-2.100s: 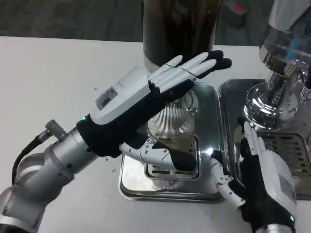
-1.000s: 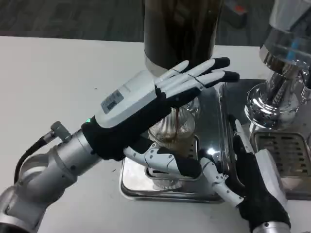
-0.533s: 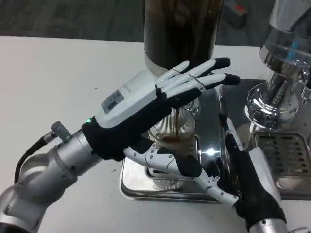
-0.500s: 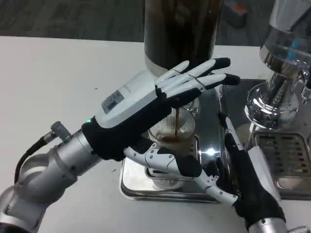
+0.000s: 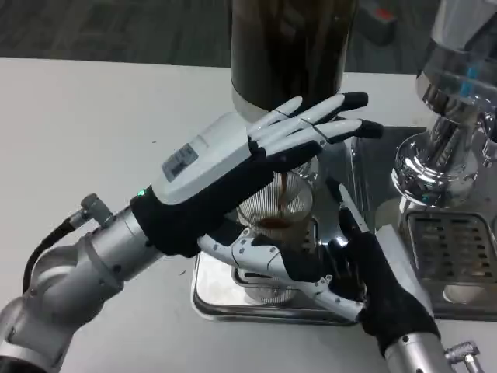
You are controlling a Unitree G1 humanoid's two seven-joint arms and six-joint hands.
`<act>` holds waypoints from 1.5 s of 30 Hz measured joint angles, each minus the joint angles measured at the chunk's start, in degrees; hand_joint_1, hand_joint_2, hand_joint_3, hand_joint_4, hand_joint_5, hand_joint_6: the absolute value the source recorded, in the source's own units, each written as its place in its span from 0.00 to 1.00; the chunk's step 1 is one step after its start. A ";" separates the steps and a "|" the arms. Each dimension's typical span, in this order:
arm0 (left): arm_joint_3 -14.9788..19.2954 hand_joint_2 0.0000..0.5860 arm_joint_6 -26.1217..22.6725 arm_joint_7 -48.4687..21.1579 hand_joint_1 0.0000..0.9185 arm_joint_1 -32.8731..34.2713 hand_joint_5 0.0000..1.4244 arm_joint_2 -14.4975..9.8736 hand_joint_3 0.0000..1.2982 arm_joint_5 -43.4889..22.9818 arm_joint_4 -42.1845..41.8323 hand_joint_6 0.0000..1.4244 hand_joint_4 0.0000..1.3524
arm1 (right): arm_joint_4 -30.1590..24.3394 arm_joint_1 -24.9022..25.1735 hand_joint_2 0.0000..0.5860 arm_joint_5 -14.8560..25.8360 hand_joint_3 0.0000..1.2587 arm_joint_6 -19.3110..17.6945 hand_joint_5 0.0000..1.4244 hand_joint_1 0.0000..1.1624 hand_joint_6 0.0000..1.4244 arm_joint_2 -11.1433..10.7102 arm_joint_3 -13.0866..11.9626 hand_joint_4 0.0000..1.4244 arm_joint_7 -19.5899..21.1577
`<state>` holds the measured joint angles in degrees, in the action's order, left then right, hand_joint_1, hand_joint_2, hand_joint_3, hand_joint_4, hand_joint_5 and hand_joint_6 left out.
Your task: Grasp the cup under the faucet to collect the drink, then remove the cup.
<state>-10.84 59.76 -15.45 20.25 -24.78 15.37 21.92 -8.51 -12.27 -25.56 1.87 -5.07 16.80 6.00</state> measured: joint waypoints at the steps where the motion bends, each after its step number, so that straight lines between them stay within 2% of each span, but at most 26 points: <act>1: 0.00 0.17 0.00 0.03 0.00 0.00 0.11 0.00 0.14 0.00 0.00 0.04 0.00 | 0.09 0.04 0.40 0.03 0.00 0.00 0.00 0.54 0.00 0.00 0.00 0.00 -0.11; 10: 0.02 0.18 -0.15 0.38 0.00 0.00 0.12 0.01 0.14 -0.01 0.00 0.04 0.00 | 1.36 1.16 0.40 0.57 0.00 0.00 0.00 0.55 0.00 0.13 -0.08 0.00 -0.71; 23: 0.17 0.18 -0.51 0.32 0.00 0.00 0.12 -0.56 0.15 -1.09 0.00 0.04 0.00 | 6.08 3.70 0.40 4.61 0.00 -1.72 0.00 0.55 0.00 2.82 -0.38 0.00 -0.37; 45: 0.39 0.19 -1.23 0.33 0.00 -0.01 0.11 -0.83 0.15 -1.33 -0.20 0.04 0.00 | 8.59 5.18 0.39 4.76 0.00 -3.80 0.00 0.55 0.00 3.27 0.02 0.00 -0.25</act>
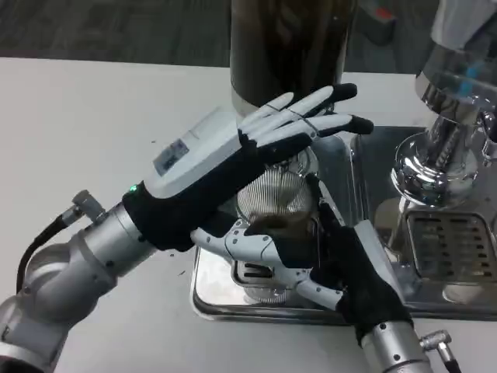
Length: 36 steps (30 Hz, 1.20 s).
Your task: Grasp the cup under the faucet to collect the drink, then remove the cup.
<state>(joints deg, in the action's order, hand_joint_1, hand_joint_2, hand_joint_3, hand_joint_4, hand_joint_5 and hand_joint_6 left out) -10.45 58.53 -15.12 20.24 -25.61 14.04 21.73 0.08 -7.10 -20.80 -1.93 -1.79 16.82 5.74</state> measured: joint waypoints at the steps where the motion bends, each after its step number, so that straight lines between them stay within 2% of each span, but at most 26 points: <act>1: 0.06 0.19 -0.06 0.00 0.00 -0.01 0.11 0.00 0.15 0.01 -0.05 0.03 0.00 | 0.04 0.04 0.39 0.00 0.00 -0.03 0.00 0.55 0.00 0.04 0.03 0.00 0.00; 10: 1.56 0.17 -0.82 1.28 0.00 -1.50 0.09 -0.01 0.14 0.12 -0.31 0.02 0.00 | 0.64 0.24 0.40 0.59 0.00 -0.31 0.00 0.55 0.00 0.11 -0.04 0.00 -0.02; 23: 8.42 0.18 -1.54 4.35 0.00 -2.20 0.09 -1.02 0.13 -0.12 0.22 0.02 0.00 | 1.77 0.84 0.40 1.27 0.00 -1.38 0.00 0.55 0.00 0.02 -0.38 0.00 -0.03; 28: 11.98 0.19 -0.75 5.32 0.00 -4.94 0.10 -1.02 0.05 -5.02 2.42 0.03 0.00 | 2.07 1.10 0.40 1.55 0.00 -1.61 0.00 0.55 0.00 0.03 -0.39 0.00 -0.03; 36: 14.88 0.19 -0.14 6.22 0.00 -9.82 0.11 -1.74 0.05 -4.49 7.83 0.04 0.00 | 2.77 1.96 0.40 2.07 0.00 -2.65 0.00 0.56 0.00 1.17 -0.35 0.00 0.01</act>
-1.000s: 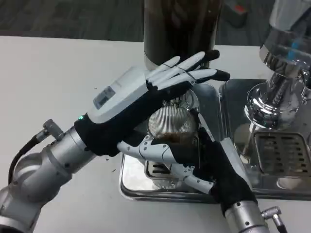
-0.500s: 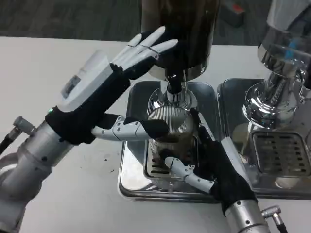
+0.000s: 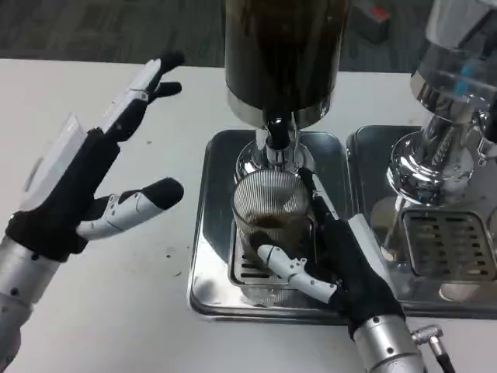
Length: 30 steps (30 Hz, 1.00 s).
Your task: Grasp the cup under the faucet to collect the drink, then remove the cup.
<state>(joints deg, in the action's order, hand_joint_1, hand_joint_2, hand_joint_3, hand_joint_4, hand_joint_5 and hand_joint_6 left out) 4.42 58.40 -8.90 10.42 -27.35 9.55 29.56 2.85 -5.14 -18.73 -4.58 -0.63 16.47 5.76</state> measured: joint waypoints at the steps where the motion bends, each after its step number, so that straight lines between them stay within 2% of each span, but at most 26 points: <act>1: 0.13 0.19 0.04 0.03 0.00 -0.24 0.11 -0.17 0.05 0.01 0.88 0.04 0.00 | 0.02 0.12 0.40 0.00 0.00 -0.09 0.00 0.56 0.00 0.00 0.00 0.00 0.00; 3: 0.41 0.19 0.10 -0.11 0.00 -0.91 0.11 -0.66 0.05 -0.44 3.91 0.04 0.00 | 0.14 0.36 0.40 0.01 0.00 -0.40 0.00 0.56 0.00 0.01 0.03 0.00 -0.01; 8: 0.68 0.19 -1.17 -2.55 0.00 -1.70 0.11 -0.26 0.06 -6.75 10.61 0.04 0.00 | 0.69 0.38 0.37 -0.01 0.00 -0.46 0.00 0.58 0.00 0.03 0.33 0.00 -0.01; 14: 0.19 0.20 -1.20 -4.09 0.00 -1.92 0.12 -0.26 0.07 -6.76 13.06 0.04 0.00 | 1.19 0.45 0.35 -0.01 0.00 -0.46 0.00 0.62 0.00 0.22 0.35 0.00 0.00; 20: 0.09 0.20 -1.25 -4.31 0.00 -2.61 0.11 -0.26 0.06 -6.76 14.75 0.04 0.02 | 1.35 0.45 0.32 0.12 0.00 -0.46 0.00 0.72 0.00 0.55 0.43 0.00 -0.01; 27: -0.42 0.21 -1.82 -4.31 0.00 -3.12 0.11 -0.64 0.06 -6.33 15.44 0.04 0.03 | 2.43 1.13 0.32 0.14 0.00 -0.44 0.00 0.74 0.03 1.58 0.52 0.00 0.02; 30: -0.94 0.22 -2.05 -4.25 0.00 -3.38 0.10 -1.25 0.07 -4.20 16.00 0.04 0.04 | 2.97 1.71 0.32 0.13 0.00 -0.43 0.00 0.74 0.04 2.25 0.51 0.00 0.10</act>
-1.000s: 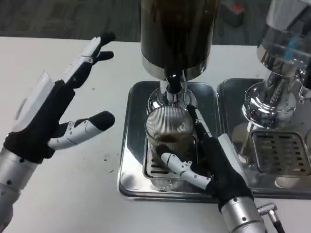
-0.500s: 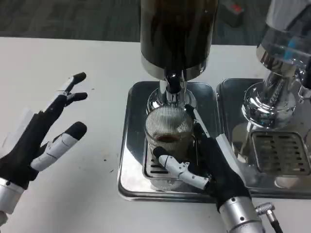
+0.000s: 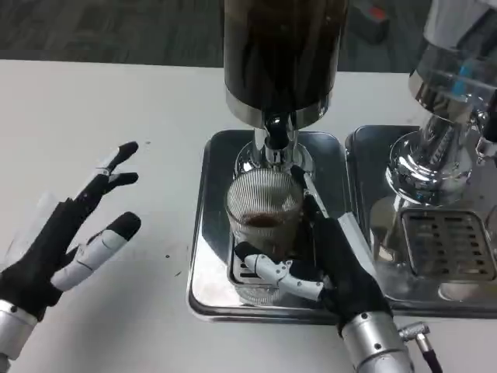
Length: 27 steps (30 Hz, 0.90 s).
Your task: Grasp the cup under the faucet to collect the drink, then remove the cup.
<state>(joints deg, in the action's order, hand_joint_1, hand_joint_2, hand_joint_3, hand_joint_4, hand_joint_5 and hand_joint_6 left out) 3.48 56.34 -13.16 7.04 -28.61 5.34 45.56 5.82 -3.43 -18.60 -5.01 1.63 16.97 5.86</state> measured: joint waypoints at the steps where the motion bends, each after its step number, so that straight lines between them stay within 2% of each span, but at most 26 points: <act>1: -0.20 0.22 -0.01 0.01 0.00 -0.22 0.10 -0.05 0.07 0.56 0.19 0.04 0.04 | 0.27 0.20 0.32 0.00 0.00 0.02 0.00 0.74 0.05 0.15 0.00 0.00 0.01; 10: -1.75 0.21 -0.44 0.00 0.00 -0.86 0.11 -0.18 0.07 2.64 1.01 0.04 0.06 | 0.73 0.86 0.32 0.26 0.00 0.57 0.00 0.75 0.08 0.43 -0.32 0.00 -0.02; 17: -2.29 0.22 -0.91 0.01 0.00 -1.18 0.11 -0.18 0.08 3.90 1.01 0.04 0.08 | 0.96 1.61 0.31 0.88 0.00 1.00 0.05 0.79 0.14 0.42 -0.55 0.00 -0.24; 27: -2.28 0.22 -1.02 0.01 0.00 -1.82 0.11 -0.18 0.09 3.93 1.01 0.04 0.09 | 1.53 2.35 0.32 0.73 0.00 1.65 0.16 0.80 0.25 0.73 -0.50 0.11 -0.08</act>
<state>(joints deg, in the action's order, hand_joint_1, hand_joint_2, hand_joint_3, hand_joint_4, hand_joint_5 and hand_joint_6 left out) 1.20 55.32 -13.14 5.22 -28.79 9.27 46.57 7.35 -1.08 -17.87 -3.36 2.36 16.47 5.78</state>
